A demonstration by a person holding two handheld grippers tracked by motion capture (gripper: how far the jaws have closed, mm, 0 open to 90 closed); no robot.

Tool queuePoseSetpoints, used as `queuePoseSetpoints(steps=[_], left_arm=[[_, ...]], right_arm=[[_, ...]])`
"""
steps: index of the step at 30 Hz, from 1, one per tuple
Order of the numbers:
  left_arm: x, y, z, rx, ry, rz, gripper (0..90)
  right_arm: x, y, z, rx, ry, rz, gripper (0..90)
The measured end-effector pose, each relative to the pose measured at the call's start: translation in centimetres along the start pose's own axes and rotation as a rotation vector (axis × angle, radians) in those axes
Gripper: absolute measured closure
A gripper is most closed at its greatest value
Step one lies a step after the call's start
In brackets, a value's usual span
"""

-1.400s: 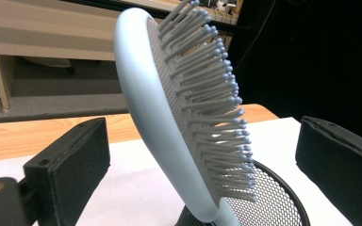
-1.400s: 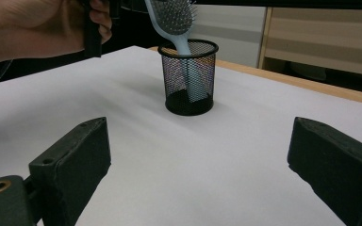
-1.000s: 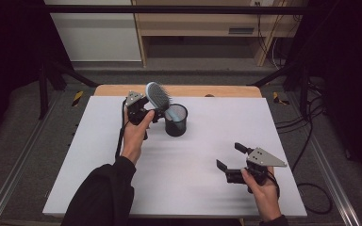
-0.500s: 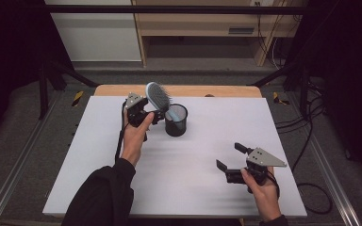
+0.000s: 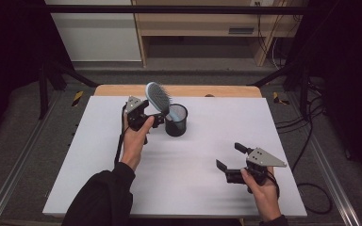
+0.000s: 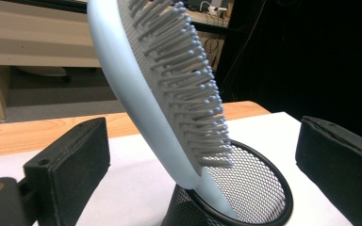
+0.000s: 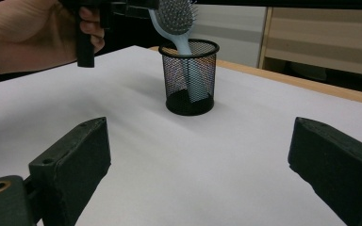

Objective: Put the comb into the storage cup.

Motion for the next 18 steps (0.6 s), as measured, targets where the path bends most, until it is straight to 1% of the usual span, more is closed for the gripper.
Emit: queuePoseSetpoints(steps=[7,11,13,15,18], left_arm=[[0.6,0.6,-0.1,-0.032,-0.013,-0.013,3.3],[1.1,0.8,0.1,-0.038,-0.014,-0.017,3.2],[1.4,0.8,0.0,-0.042,-0.016,-0.012,3.2],[1.8,0.9,-0.2,-0.065,-0.03,-0.004,3.2],[2.3,1.0,-0.7,-0.061,-0.041,-0.006,3.2]], right_arm=[[0.0,0.0,0.0,0.0,-0.001,-0.001,6.6],[0.0,0.0,0.0,-0.003,0.0,0.002,6.0],[0.0,0.0,0.0,-0.006,0.0,0.001,5.8],[0.0,0.0,0.0,-0.007,-0.001,0.0,5.7],[0.0,0.0,0.1,-0.01,0.002,0.002,5.7]])
Point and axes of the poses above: each handheld gripper's, and its own axes: x roughly backward along the jaws, z roughly out of its top, y roughly to its right, the point moved 3 cm from there along -x, roughly forward along the jaws, and after that the axes turned 4 degrees about y, right-handed, at the moved point
